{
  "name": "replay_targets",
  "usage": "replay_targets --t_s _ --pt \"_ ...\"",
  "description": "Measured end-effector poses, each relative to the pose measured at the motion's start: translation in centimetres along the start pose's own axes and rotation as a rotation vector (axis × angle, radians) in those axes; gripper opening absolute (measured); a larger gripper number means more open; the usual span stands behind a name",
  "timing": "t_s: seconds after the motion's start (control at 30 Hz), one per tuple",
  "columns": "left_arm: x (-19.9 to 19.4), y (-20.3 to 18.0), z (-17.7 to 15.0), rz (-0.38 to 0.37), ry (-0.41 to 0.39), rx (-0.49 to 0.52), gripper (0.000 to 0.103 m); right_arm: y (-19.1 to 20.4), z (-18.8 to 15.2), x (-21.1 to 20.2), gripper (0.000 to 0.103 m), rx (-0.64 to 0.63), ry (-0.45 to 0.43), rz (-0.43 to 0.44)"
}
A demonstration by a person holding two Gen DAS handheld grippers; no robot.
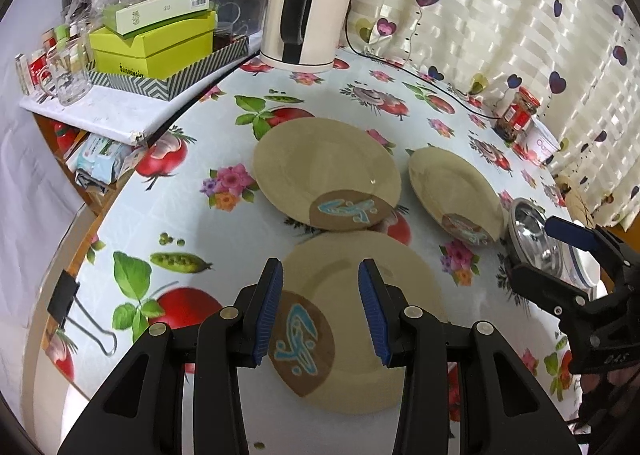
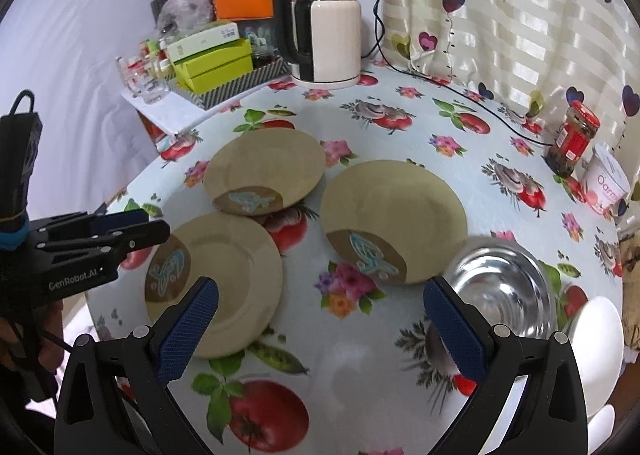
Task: Organize plates and bowls
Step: 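Move both grippers toward the rim of the large beige plate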
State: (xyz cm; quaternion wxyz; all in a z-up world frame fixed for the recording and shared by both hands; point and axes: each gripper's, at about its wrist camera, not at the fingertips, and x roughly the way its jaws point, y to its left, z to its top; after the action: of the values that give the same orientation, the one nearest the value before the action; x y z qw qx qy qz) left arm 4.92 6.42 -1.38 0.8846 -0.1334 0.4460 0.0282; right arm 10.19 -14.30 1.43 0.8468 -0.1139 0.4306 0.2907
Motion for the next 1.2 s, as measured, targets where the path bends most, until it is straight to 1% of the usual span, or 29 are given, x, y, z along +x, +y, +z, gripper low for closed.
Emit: replay_targets --t_s 0.17,0.4,0.47,0.53,0.6,0.87,1.0,1.1,1.2 --pt "0.9 1.0 0.9 -0.002 0.001 -0.013 0.041 0.1 1.6 1.3 0.102 0.002 0.008 0.005" --pt "2.1 2.1 2.1 -0.021 0.006 -0.035 0.041 0.5 3.4 3.4 0.097 -0.013 0.027 0.021" --pt "2.5 2.5 2.6 -0.027 0.006 -0.046 0.041 0.6 3.9 4.1 0.094 -0.014 0.038 0.033" --pt "3.0 2.8 2.9 -0.033 0.009 -0.055 0.041 0.7 4.4 5.0 0.083 -0.009 0.058 0.053" --pt "3.4 3.2 3.2 -0.049 0.015 -0.070 0.041 0.8 4.8 5.8 0.079 -0.004 0.074 0.068" --pt "5.5 4.3 4.2 -0.072 0.039 -0.107 0.041 0.8 6.5 9.0 0.076 0.004 0.114 0.094" --pt "6.4 4.6 4.6 -0.080 0.051 -0.119 0.041 0.2 7.3 11.0 0.070 0.025 0.144 0.112" --pt "7.0 4.7 4.9 -0.070 0.055 -0.117 0.041 -0.3 7.9 12.3 0.064 0.036 0.159 0.117" --pt "7.5 4.9 5.1 -0.064 0.065 -0.123 0.041 -0.9 8.4 13.4 0.062 0.054 0.172 0.120"
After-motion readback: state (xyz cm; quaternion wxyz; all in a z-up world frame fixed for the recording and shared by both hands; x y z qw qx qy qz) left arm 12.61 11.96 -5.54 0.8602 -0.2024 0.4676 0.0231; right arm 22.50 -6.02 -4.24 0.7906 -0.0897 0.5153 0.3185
